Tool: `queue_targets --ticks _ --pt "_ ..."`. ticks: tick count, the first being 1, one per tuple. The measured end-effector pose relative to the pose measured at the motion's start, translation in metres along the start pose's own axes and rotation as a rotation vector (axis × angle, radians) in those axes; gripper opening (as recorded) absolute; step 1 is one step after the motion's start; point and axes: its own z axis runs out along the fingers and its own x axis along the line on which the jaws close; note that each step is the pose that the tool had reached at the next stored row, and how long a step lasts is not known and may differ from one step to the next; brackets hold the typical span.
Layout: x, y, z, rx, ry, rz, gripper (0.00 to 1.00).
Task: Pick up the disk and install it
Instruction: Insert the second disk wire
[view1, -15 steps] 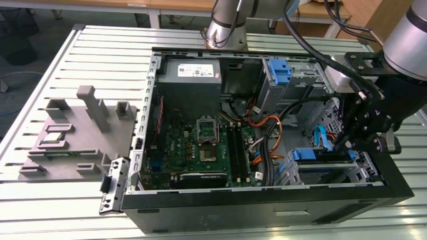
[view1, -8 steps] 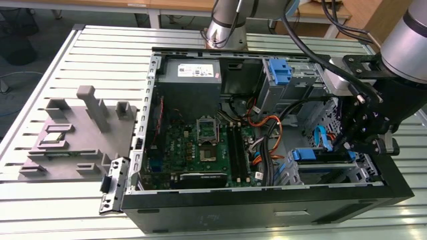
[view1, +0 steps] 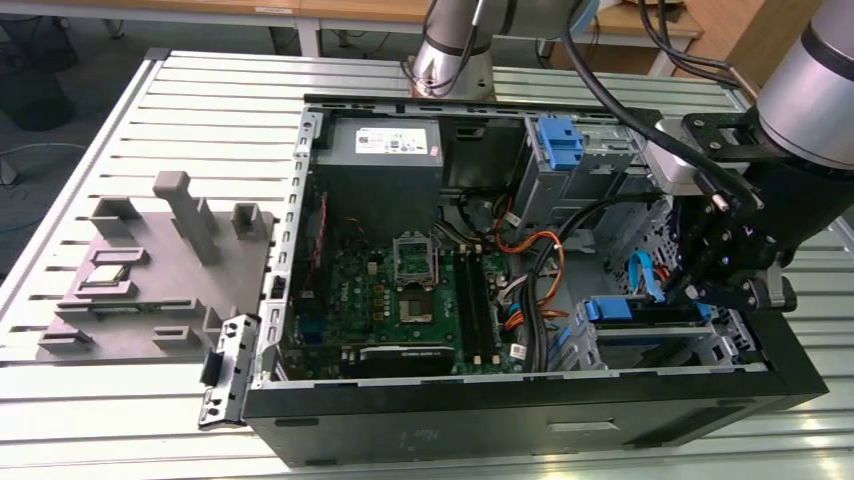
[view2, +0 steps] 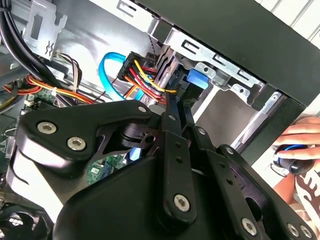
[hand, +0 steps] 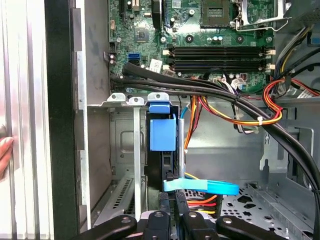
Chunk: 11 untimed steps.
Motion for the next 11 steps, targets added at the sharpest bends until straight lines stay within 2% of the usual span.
queue_targets --ticks 11 --pt "0.0 0.0004 0.0034 0.0001 -0.0004 -0.015 0.16"
